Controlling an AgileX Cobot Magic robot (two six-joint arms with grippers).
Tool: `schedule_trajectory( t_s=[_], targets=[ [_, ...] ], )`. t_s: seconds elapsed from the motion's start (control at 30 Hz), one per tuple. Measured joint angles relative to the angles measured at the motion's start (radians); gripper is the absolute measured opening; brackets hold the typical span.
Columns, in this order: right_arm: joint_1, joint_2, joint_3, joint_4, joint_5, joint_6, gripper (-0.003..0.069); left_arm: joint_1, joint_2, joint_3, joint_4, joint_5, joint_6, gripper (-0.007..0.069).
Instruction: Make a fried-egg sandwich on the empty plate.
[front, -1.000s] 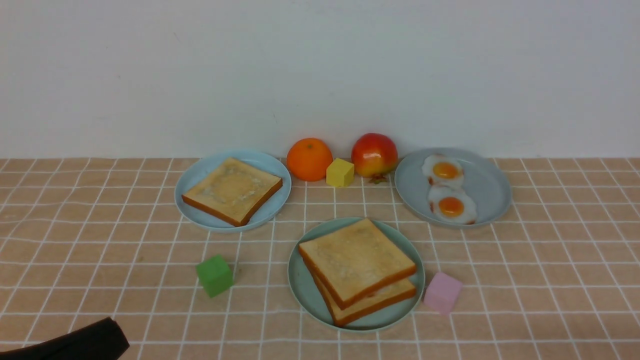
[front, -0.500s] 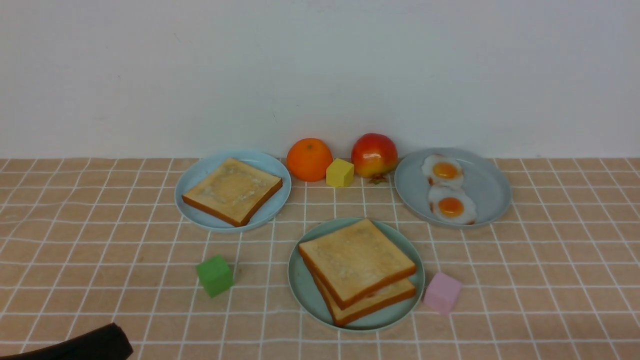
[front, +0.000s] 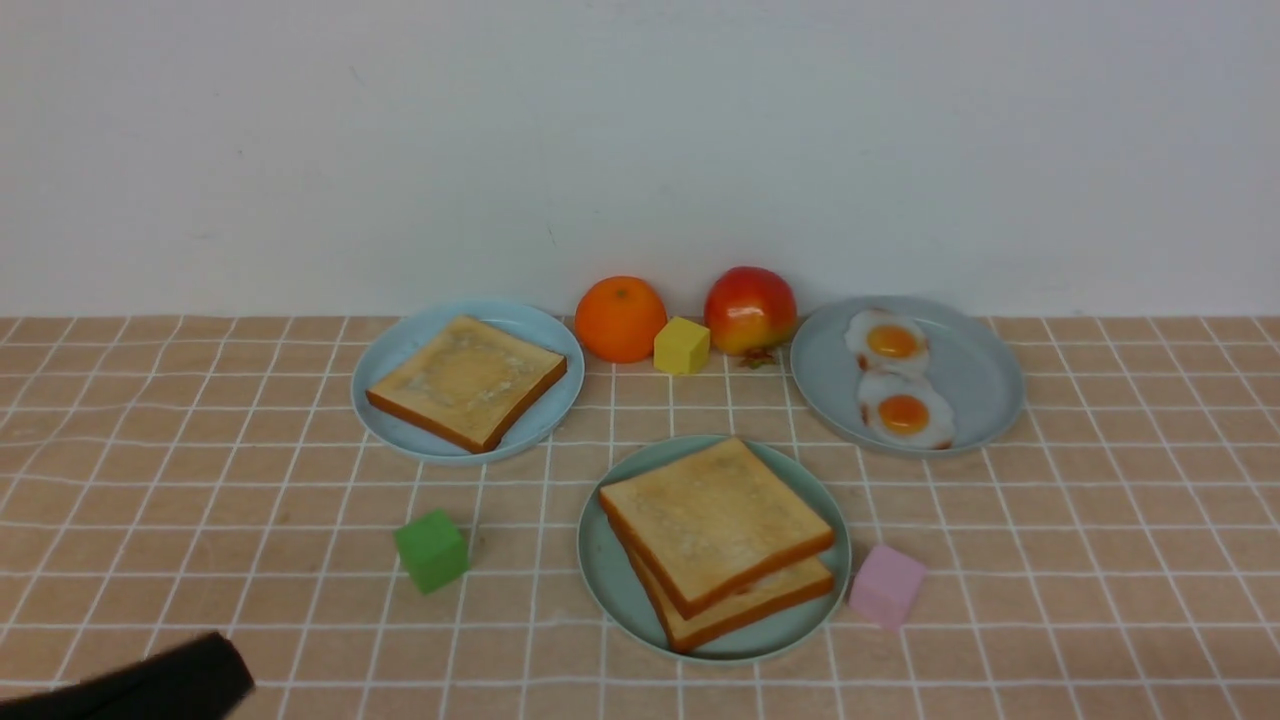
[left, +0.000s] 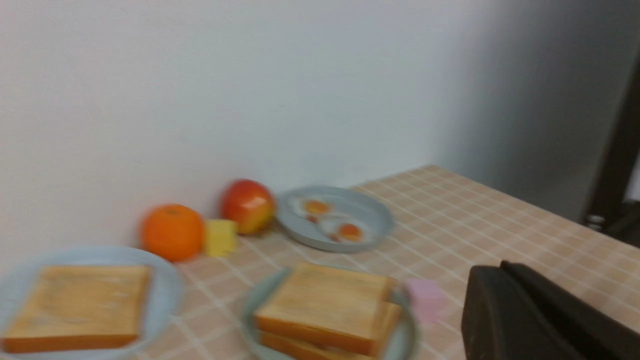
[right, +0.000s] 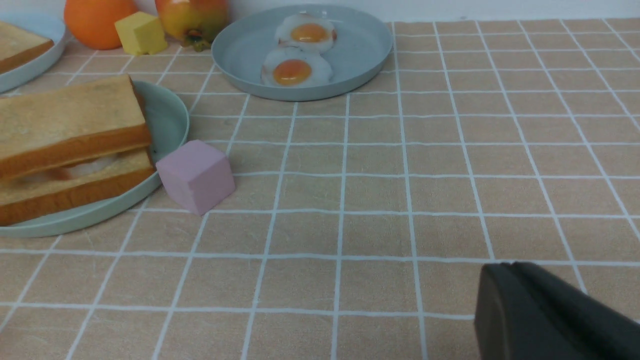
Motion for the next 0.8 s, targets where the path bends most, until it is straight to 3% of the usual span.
schedule_trajectory(
  t_s=[0.03,0.07,0.1,0.13,0.17,0.3,0.4,0.5,0.8],
  targets=[
    [0.0,0.0,0.0,0.0,0.0,0.0,0.0,0.009,-0.004,0.002,0.01,0.0,-0.002,-0.0013],
    [0.0,0.0,0.0,0.001,0.0,0.0,0.0,0.099,-0.024,0.011,0.049,0.002,-0.024,-0.0013],
    [0.0,0.0,0.0,0.001,0.0,0.0,0.0,0.111,-0.028,0.013,0.061,0.004,-0.027,-0.0013],
    [0.0,0.0,0.0,0.002,0.0,0.0,0.0001,0.219,-0.061,0.026,0.111,0.03,-0.061,-0.0013],
    [0.0,0.0,0.0,0.002,0.0,0.0,0.0001,0.246,-0.066,0.029,0.118,0.039,-0.073,-0.0013],
    [0.0,0.0,0.0,0.001,0.0,0.0,0.0004,0.497,-0.212,0.125,0.232,0.15,-0.27,-0.0013],
    [0.0,-0.001,0.0,0.002,0.0,0.0,0.0008,0.593,-0.235,0.179,0.268,0.259,-0.38,-0.0013],
    [0.0,-0.001,0.0,0.003,0.001,0.0,0.0011,0.631,-0.236,0.192,0.293,0.433,-0.427,-0.0013],
    [0.0,-0.001,0.0,0.003,0.001,0.0,0.0022,0.634,-0.236,0.192,0.301,0.442,-0.438,-0.0013]
  ],
)
